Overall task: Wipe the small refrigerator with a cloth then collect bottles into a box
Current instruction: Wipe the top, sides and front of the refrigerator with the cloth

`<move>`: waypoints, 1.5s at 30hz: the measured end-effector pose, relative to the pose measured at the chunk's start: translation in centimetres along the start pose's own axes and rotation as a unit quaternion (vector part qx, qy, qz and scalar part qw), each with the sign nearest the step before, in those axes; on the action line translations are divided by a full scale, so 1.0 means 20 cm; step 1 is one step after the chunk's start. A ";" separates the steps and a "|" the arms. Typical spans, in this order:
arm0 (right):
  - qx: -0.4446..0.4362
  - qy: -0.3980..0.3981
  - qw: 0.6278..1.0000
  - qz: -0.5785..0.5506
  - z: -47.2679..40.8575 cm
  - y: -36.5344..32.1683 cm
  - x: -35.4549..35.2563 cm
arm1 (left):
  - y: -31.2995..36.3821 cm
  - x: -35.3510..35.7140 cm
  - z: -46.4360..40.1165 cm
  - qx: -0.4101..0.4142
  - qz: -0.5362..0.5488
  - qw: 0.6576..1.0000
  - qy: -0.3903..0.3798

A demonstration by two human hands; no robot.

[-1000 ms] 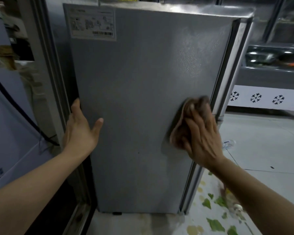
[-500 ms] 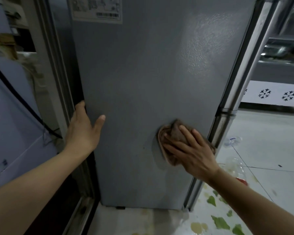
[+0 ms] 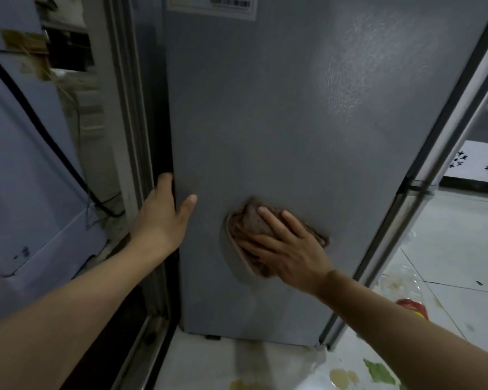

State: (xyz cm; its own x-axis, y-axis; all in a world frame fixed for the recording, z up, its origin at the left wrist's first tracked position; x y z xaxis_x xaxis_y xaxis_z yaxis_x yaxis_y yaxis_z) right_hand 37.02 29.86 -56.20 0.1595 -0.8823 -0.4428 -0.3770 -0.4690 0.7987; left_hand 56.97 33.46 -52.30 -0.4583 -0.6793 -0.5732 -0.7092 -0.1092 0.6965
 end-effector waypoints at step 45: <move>-0.026 0.044 0.999 -0.017 -0.35 -0.14 -0.06 | -0.33 -0.05 0.14 -0.026 0.122 0.989 -0.078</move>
State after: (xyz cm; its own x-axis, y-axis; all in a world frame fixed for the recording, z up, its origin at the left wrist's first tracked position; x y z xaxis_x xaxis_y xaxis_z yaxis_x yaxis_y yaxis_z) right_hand 44.36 32.00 -55.02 0.2522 -0.8648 -0.4341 -0.3230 -0.4981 0.8047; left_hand 60.68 36.86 -57.45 -0.6929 -0.5697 -0.4420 -0.5407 0.0049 0.8412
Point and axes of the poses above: each hand's wrist, its own z-axis away from the middle knuckle, its own x-axis out of the palm, y = z × x, the point moved 9 cm from there along -z, towards the middle knuckle, and after that the axes turned 3 degrees about y, right-handed, at the moved point
